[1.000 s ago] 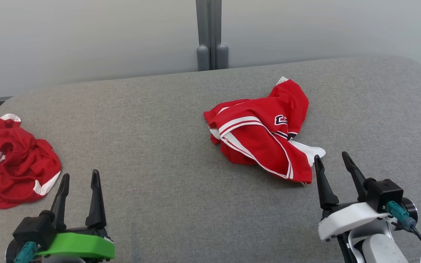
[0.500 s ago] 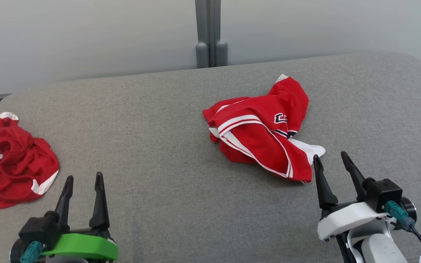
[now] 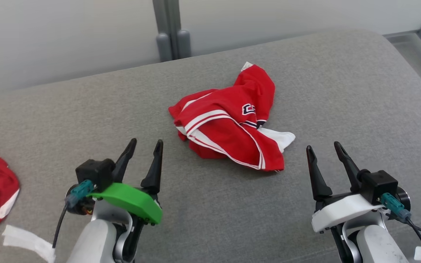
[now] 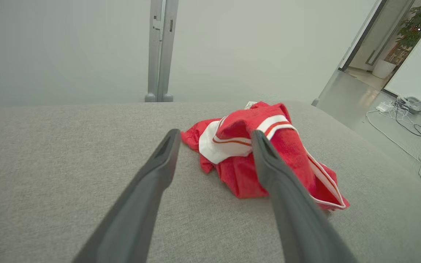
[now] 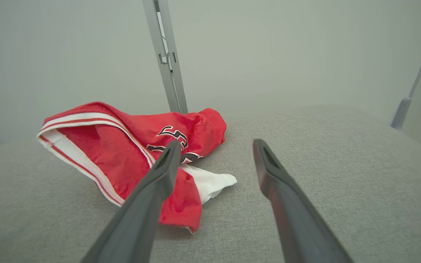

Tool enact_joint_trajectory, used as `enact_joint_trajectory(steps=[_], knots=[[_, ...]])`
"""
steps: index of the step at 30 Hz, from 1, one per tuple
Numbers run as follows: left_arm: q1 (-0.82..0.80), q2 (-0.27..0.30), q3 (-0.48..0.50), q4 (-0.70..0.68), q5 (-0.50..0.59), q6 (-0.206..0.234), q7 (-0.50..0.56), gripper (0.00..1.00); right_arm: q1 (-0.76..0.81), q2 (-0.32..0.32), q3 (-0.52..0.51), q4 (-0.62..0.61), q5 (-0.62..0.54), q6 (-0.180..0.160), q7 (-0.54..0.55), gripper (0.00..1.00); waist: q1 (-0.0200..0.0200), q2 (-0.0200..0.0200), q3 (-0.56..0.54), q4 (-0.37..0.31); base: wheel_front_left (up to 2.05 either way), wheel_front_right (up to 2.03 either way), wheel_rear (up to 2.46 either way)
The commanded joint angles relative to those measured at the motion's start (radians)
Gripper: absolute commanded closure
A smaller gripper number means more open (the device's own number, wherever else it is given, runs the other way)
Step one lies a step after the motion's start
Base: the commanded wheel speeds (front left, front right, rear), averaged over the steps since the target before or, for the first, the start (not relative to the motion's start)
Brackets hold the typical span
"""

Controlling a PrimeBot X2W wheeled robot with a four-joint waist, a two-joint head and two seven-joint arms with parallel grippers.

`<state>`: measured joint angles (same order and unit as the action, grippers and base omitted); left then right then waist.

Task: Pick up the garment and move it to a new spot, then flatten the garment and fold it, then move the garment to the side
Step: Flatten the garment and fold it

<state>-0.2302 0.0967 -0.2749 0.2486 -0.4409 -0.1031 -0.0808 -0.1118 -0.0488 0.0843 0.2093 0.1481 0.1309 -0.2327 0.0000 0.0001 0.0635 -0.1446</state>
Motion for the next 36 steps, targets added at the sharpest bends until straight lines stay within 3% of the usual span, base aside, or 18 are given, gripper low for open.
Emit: enact_joint_trajectory(steps=[1,6,10,19,20,21,28,36], knots=[[-0.027,-0.009,-0.009,0.013,-0.028,-0.005,0.019,0.0,-0.016,-0.003,0.0,0.001,0.007,0.0,-0.008,0.0,0.0,-0.0001,0.044,-0.083,0.0,0.0,0.0],[-0.071,-0.021,-0.049,0.064,-0.066,-0.011,0.077,0.0,-0.022,-0.002,0.006,0.011,0.02,0.0,-0.017,0.0,0.0,-0.0001,0.067,-0.158,0.0,0.0,0.0],[-0.081,-0.02,-0.05,0.096,-0.066,0.012,0.097,0.0,-0.024,-0.002,0.01,0.021,0.031,0.0,-0.024,0.0,0.0,-0.0001,0.076,-0.195,0.0,0.0,0.0],[-0.124,-0.028,-0.023,0.142,-0.073,0.069,0.061,0.0,-0.036,-0.002,0.012,0.033,0.031,0.0,-0.032,0.0,0.0,-0.0001,0.079,-0.215,0.0,0.0,0.0],[-0.127,-0.027,-0.023,0.145,-0.068,0.075,0.056,0.56,-0.037,-0.002,0.013,0.033,0.03,0.0,-0.032,0.0,0.0,-0.0001,0.078,-0.214,0.0,0.0,0.0],[-0.132,-0.025,-0.023,0.147,-0.063,0.077,0.047,1.0,-0.038,-0.002,0.014,0.034,0.029,0.0,-0.032,0.0,0.0,-0.0001,0.076,-0.212,0.0,0.0,0.0],[-0.147,0.007,-0.012,0.146,-0.03,0.103,-0.003,1.0,-0.029,-0.002,0.016,0.038,0.029,0.0,-0.032,0.0,0.0,-0.0001,0.063,-0.19,0.0,0.0,0.0],[-0.149,0.11,0.095,0.088,-0.022,0.185,-0.053,1.0,-0.028,-0.002,0.013,0.03,0.031,0.0,-0.033,0.0,0.0,-0.0001,0.072,-0.16,0.0,0.0,0.0]])
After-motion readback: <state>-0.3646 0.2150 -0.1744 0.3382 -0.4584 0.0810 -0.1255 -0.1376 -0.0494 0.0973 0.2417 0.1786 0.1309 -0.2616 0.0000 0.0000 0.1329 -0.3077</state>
